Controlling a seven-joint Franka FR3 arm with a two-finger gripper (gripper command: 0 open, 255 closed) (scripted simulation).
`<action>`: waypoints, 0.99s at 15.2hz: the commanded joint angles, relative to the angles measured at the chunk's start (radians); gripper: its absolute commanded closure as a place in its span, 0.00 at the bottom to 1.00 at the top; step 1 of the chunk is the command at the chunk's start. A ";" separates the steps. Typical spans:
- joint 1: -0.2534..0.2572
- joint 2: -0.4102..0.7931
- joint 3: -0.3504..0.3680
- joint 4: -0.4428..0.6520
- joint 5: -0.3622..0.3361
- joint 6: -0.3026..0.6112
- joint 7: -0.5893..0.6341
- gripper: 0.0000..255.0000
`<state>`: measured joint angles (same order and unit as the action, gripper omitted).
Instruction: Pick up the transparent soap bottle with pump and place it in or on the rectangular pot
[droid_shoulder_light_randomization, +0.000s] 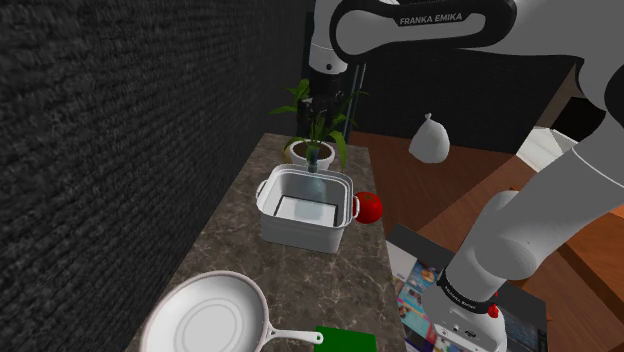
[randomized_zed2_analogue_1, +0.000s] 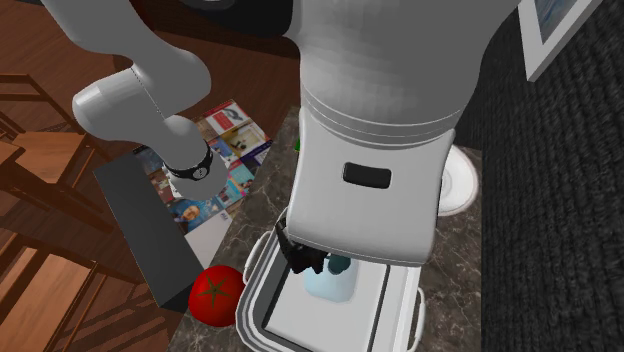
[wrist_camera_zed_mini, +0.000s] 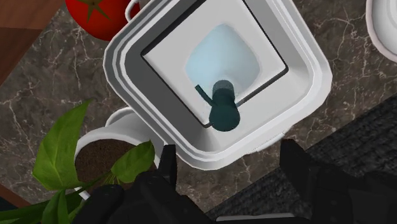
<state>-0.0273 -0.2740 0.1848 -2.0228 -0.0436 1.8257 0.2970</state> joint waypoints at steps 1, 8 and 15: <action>0.000 0.000 0.000 0.000 0.000 0.000 0.000 0.00; 0.002 0.003 0.004 0.131 0.001 -0.128 0.000 0.00; 0.002 0.003 0.004 0.131 0.001 -0.128 0.000 0.00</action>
<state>-0.0258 -0.2708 0.1884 -1.8922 -0.0425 1.6984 0.2965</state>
